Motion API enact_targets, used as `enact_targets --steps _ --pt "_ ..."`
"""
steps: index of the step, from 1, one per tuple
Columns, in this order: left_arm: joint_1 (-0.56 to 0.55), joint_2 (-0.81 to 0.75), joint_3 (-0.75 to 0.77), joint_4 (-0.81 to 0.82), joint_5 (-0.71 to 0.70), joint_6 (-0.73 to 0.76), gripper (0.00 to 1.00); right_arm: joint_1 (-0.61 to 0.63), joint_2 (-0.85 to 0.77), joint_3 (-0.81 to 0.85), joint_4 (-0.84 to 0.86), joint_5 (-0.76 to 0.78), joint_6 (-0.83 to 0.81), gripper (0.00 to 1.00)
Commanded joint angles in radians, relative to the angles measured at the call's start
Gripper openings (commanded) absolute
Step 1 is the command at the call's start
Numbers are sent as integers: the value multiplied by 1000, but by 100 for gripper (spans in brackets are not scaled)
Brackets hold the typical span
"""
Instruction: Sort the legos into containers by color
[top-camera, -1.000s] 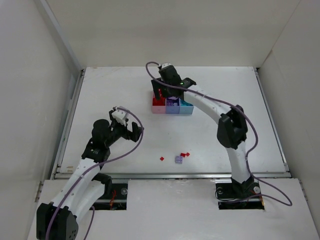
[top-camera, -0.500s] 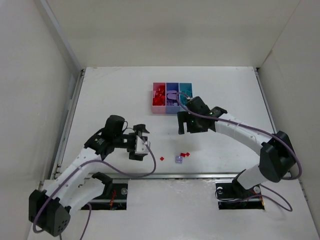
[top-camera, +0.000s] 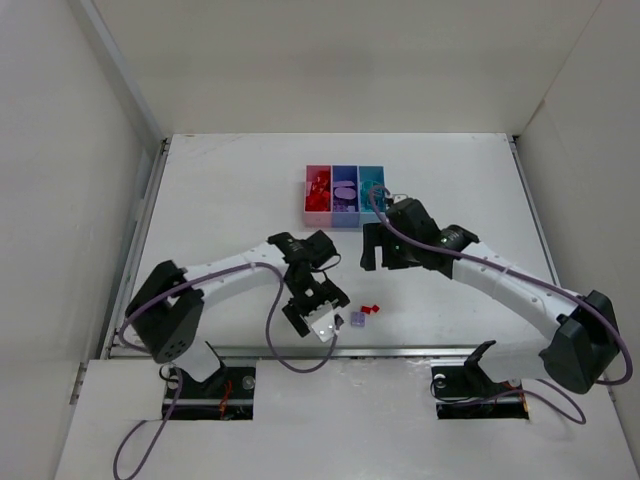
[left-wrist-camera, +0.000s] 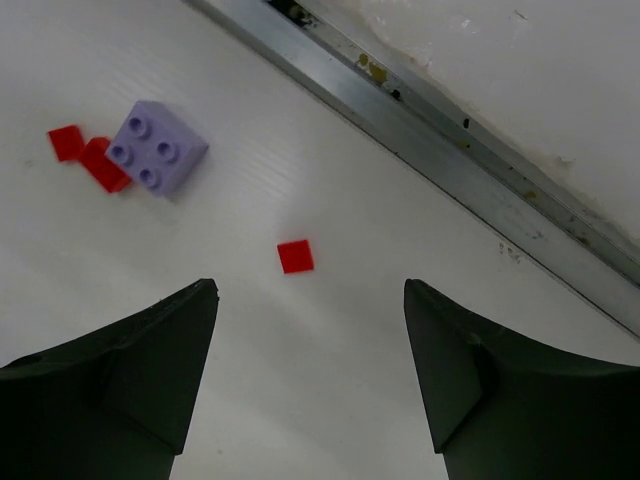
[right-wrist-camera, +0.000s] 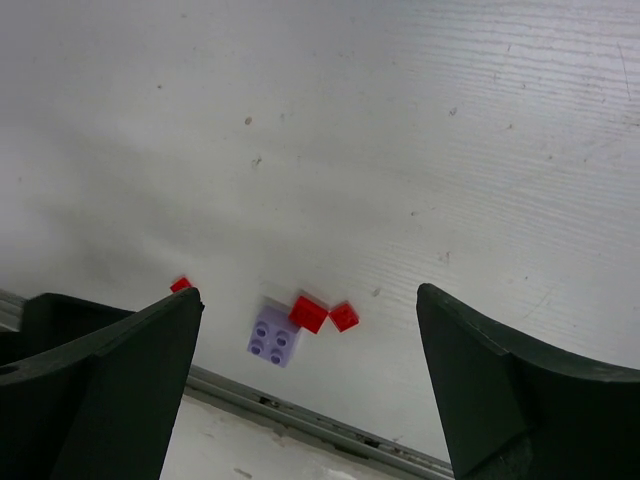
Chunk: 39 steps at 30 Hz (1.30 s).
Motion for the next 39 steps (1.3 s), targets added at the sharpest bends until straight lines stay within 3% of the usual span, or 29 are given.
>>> enact_targets --steps 1,11,19,27,39 --pt "-56 99 80 -110 -54 6 72 -6 -22 -14 66 1 -28 93" --pt "-77 299 162 -51 -74 -149 64 -46 -89 -45 88 -42 -100 93" --pt "-77 309 119 85 -74 -319 54 -108 -157 -54 69 -52 -168 94" --pt "-77 309 54 119 -146 -324 42 -150 -175 -63 69 -81 -206 94" --pt "-77 239 -30 157 -228 -324 39 -159 -185 -81 79 -81 -206 94"
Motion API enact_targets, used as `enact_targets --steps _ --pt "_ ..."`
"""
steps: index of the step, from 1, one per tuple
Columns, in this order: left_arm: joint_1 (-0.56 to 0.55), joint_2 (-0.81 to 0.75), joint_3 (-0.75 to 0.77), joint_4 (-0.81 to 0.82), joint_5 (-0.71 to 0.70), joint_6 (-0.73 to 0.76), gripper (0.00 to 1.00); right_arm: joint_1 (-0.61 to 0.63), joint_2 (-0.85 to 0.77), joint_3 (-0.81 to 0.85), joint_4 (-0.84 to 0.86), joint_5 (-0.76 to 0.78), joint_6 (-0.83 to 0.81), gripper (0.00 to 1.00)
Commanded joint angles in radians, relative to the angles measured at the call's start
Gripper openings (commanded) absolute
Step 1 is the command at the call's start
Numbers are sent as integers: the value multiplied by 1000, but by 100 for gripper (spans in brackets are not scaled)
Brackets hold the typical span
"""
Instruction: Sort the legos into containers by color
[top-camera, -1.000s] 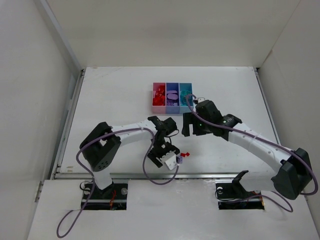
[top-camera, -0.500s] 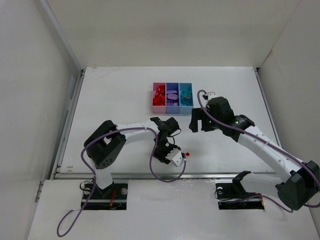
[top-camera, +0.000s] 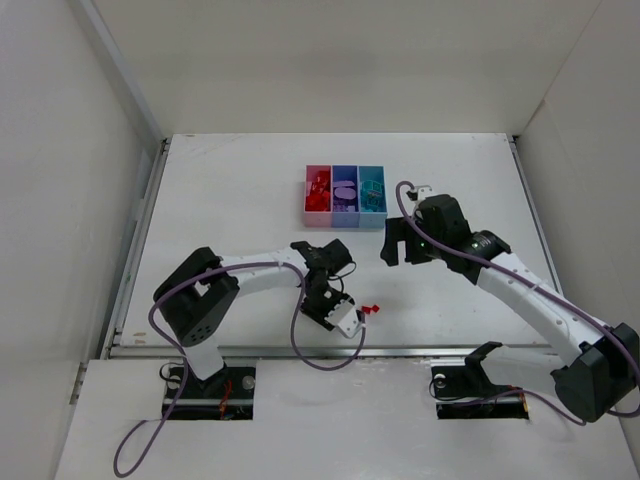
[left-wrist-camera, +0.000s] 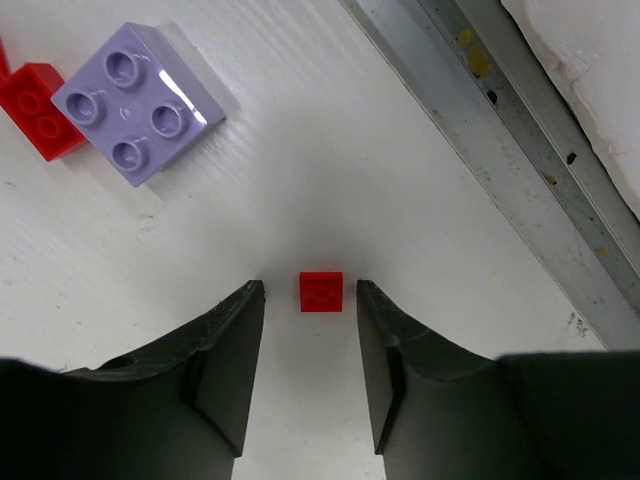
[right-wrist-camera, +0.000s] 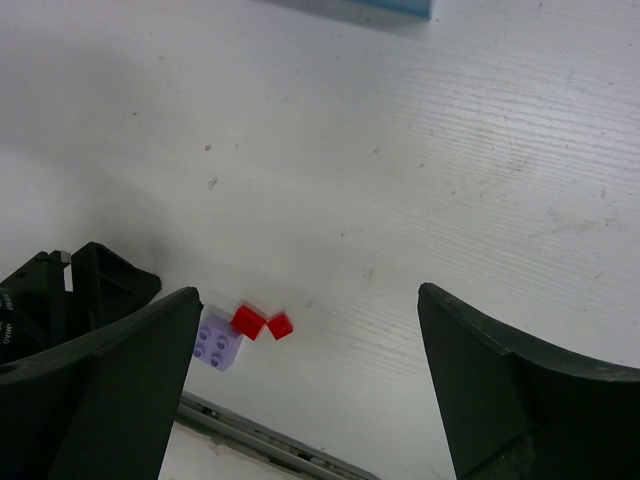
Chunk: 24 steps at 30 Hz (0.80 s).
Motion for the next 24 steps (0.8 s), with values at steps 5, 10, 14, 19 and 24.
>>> enact_targets --steps 5,10,14,19,24 --pt "-10 16 -43 -11 -82 -57 31 -17 -27 -7 51 -10 -12 94" --pt "-20 17 -43 -11 -72 -66 27 -17 -27 3 51 10 -3 94" --pt "-41 17 -64 -2 -72 -66 24 -17 -27 3 42 10 -3 94" --pt "-50 6 -93 9 -72 -75 11 -17 -27 3 42 19 6 94" --pt "-50 -3 -93 9 -62 -86 0 -17 -27 3 42 19 15 94"
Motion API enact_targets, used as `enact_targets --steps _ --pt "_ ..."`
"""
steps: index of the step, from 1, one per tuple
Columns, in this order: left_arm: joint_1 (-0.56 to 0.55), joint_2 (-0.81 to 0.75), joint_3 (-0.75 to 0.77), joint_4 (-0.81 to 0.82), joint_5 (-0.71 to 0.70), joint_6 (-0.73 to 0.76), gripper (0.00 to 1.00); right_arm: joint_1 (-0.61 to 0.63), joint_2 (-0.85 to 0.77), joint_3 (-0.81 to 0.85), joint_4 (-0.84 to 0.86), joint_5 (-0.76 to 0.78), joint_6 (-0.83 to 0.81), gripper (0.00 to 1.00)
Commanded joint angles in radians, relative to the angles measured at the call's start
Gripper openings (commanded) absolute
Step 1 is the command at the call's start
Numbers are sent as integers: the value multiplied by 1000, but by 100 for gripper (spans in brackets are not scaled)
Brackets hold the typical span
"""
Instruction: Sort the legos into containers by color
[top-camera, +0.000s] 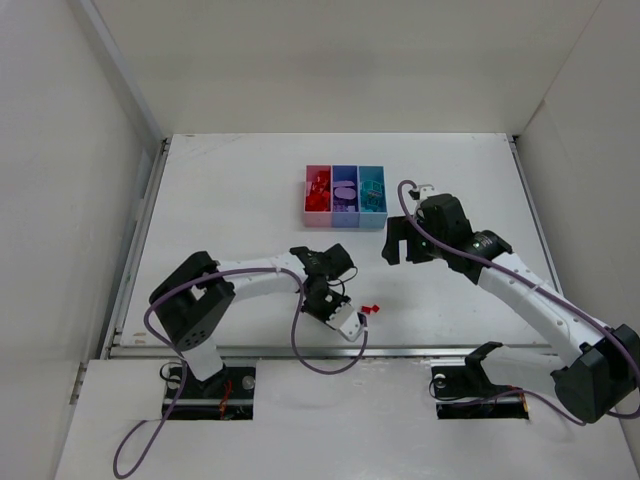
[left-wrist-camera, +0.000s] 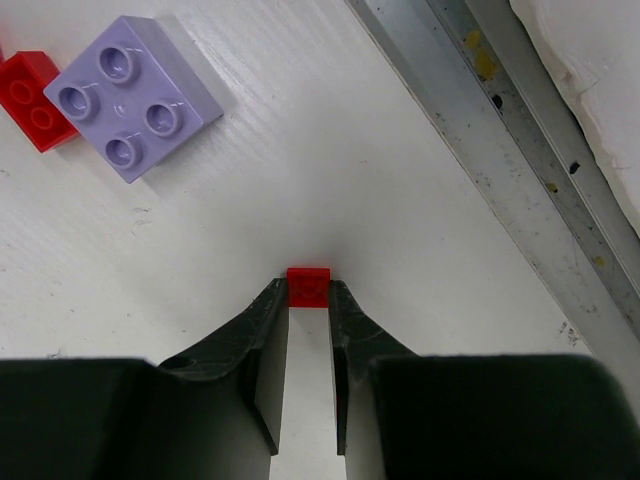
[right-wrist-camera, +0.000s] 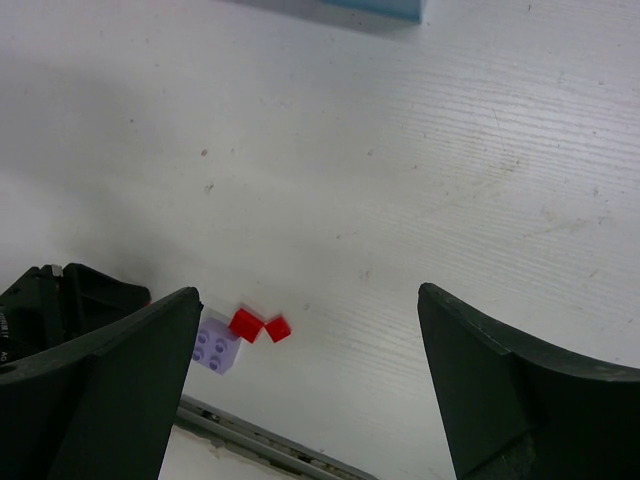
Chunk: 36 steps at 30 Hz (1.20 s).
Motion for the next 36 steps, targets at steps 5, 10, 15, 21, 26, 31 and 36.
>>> enact_targets --steps 5,10,15,21,26,31,36 --pt "-13 11 -24 -35 29 -99 0 -5 -23 3 41 25 13 94" --pt "85 2 114 -83 142 -231 0 -15 -14 38 23 45 24 94" --pt "217 -28 197 -92 212 -355 0 -15 9 78 23 77 53 94" --pt "464 -7 350 144 255 -710 0 -24 29 96 57 103 82 94" --pt "548 91 491 423 124 -966 0 -24 87 116 57 103 82 94" --pt "548 209 611 434 91 -952 0 -33 127 125 75 103 82 94" --pt "567 300 675 445 51 -964 0 -33 147 144 75 103 82 94"
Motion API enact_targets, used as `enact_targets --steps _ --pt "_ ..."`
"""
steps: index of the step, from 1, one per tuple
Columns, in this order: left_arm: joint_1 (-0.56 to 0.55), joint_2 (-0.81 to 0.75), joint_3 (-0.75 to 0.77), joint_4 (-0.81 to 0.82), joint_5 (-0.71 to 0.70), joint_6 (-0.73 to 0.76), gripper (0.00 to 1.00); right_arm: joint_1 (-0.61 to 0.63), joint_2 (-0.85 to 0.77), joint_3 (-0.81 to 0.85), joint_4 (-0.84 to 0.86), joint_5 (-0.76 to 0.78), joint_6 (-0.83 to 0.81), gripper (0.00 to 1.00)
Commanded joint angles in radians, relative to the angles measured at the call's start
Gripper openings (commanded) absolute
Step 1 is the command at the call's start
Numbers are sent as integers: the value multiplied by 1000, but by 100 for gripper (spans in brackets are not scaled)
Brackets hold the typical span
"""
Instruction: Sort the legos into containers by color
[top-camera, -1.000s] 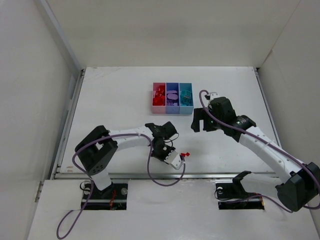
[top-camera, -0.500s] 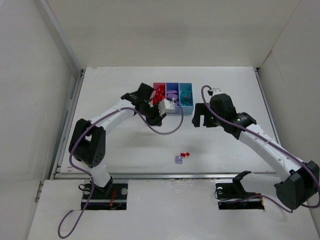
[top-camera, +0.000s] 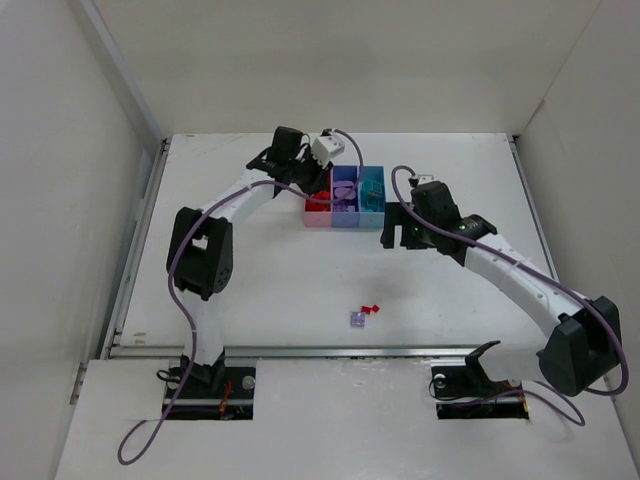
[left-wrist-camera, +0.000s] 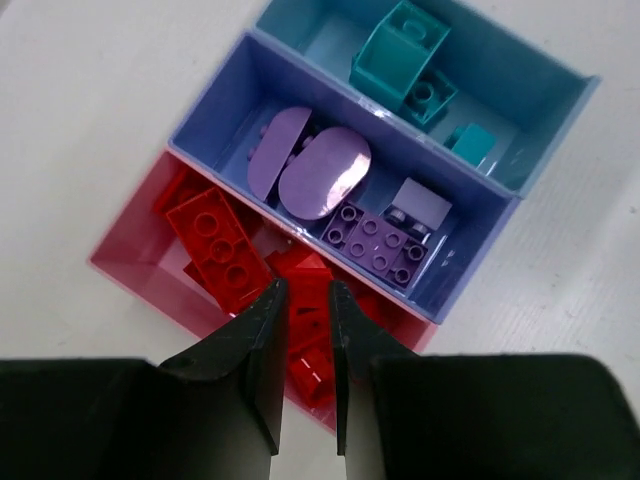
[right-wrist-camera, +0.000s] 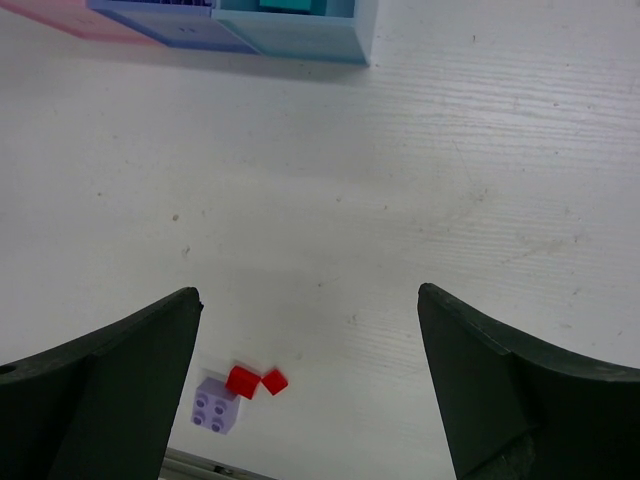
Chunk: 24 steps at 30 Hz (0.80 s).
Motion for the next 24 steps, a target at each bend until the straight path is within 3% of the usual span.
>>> enact_targets --steps 1,7,12,14,18,24 --pt "22 19 50 34 -25 -43 0 -15 0 61 53 22 9 94" --pt "41 29 51 59 -25 -29 5 -15 9 70 44 22 9 94" --pt "31 38 51 -10 62 24 50 -15 9 70 44 11 -9 94" --pt "31 18 51 -19 75 37 58 -15 9 70 44 11 -9 94" --pt "41 9 17 -19 64 37 66 -15 9 70 26 11 -9 94" --pt "59 -75 6 -34 39 15 66 -15 -20 70 -17 11 -20 94"
